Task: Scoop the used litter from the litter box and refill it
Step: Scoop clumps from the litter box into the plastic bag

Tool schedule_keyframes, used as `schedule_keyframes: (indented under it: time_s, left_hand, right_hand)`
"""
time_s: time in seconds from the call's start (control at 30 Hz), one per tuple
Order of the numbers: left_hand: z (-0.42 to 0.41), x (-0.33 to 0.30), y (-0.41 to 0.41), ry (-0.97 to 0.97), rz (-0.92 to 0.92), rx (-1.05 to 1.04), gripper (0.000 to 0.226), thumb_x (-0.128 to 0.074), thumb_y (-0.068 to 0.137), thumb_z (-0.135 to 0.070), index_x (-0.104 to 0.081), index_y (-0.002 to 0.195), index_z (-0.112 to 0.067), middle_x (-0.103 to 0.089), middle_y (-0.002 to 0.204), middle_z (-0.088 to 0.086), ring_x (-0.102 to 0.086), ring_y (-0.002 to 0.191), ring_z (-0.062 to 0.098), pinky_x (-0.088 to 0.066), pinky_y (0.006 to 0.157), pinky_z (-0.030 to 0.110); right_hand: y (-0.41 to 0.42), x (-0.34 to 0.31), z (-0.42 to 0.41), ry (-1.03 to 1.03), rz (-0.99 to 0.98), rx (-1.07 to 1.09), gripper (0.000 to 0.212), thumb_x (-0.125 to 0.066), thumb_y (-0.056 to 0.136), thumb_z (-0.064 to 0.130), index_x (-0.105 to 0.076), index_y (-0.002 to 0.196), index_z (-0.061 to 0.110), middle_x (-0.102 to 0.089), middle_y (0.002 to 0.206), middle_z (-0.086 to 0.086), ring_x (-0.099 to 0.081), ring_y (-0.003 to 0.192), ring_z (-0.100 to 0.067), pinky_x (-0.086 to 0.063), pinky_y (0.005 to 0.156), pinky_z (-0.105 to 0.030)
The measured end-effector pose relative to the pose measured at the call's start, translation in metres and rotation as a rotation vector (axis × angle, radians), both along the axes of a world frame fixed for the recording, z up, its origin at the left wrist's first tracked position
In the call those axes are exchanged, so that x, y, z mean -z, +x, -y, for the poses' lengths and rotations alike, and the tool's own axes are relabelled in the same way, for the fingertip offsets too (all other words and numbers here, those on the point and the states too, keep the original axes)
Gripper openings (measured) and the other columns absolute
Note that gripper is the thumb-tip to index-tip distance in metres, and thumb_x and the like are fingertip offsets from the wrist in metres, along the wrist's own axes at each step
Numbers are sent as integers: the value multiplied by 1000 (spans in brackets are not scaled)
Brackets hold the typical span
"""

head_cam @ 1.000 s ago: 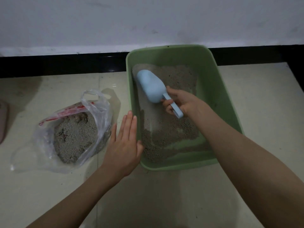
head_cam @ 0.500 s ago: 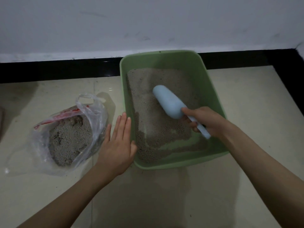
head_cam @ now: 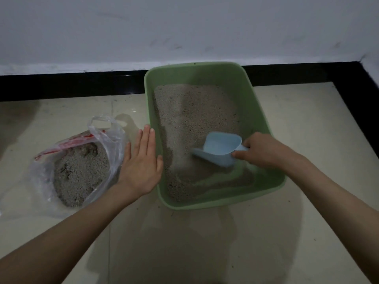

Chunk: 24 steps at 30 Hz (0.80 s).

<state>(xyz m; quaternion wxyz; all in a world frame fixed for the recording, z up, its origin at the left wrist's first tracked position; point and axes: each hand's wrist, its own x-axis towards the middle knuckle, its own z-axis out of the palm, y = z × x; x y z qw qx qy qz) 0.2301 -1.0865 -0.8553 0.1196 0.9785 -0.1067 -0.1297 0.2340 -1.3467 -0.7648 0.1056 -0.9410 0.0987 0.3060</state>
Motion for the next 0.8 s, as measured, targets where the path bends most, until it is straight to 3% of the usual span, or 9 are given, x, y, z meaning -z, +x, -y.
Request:
schedule_keyframes:
  time_s: [0.07,0.23,0.33,0.37,0.43,0.53,0.63,0.7,0.8]
  left_hand:
    - [4,-1,9,-29,-12,-45,65,-21,97,-31,18,144,-9,22,154,5,18,142,17,6,116,41]
    - [7,-1,11,-62,-5,-86,67,-25,97,-26,19,144,-8,18,155,6,17,142,16,7,116,40]
    - [7,-1,9,-102,-1,-97,67,-25,97,-25,20,144,-9,18,155,5,17,142,15,6,117,41]
    - [7,-2,8,-109,0,-99,67,-25,97,-24,20,144,-9,18,155,5,17,142,15,6,117,40]
    - [7,0,8,-131,-4,-103,66,-24,96,-24,21,143,-10,17,155,4,17,142,14,6,117,40]
    - [7,3,8,-162,5,-103,66,-15,91,-29,20,144,-11,13,156,3,15,142,13,6,117,39]
    - [7,6,8,-194,22,-99,70,-15,86,-31,18,145,-11,8,157,4,14,141,10,5,118,40]
    - [7,7,8,-205,30,-97,70,-16,86,-31,18,145,-12,8,157,4,15,140,8,3,118,41]
    - [7,9,9,-205,29,-93,71,-16,86,-31,19,145,-12,10,157,4,18,139,8,3,118,41]
  right_hand:
    - [10,0,9,-98,142,32,33,-56,89,39,-57,91,7,-52,71,-5,-53,68,-22,-45,60,-29]
    - [51,-3,17,-381,344,19,29,-45,94,36,-51,85,9,-40,62,-3,-51,69,-24,-41,65,-31]
    - [76,1,7,-506,312,-39,25,-44,95,23,-58,107,5,-59,87,-9,-60,88,-30,-43,74,-34]
    - [83,5,4,-511,302,-53,26,-45,94,20,-58,110,4,-62,100,-12,-61,95,-31,-42,74,-34]
    - [95,16,-3,-496,326,-121,22,-45,94,17,-60,106,5,-63,105,-13,-61,96,-30,-36,69,-31]
    - [112,26,-12,-508,386,-240,21,-45,97,20,-62,97,7,-64,91,-9,-61,83,-27,-31,64,-31]
    - [124,26,-13,-507,418,-235,32,-43,98,34,-55,80,11,-44,61,-4,-40,52,-18,-31,61,-32]
    - [126,28,-9,-478,439,-203,42,-42,97,39,-46,67,10,-38,56,-3,-34,48,-17,-32,58,-30]
    - [123,37,-12,-354,485,-167,46,-40,97,37,-39,58,14,-39,55,-2,-42,51,-17,-36,54,-25]
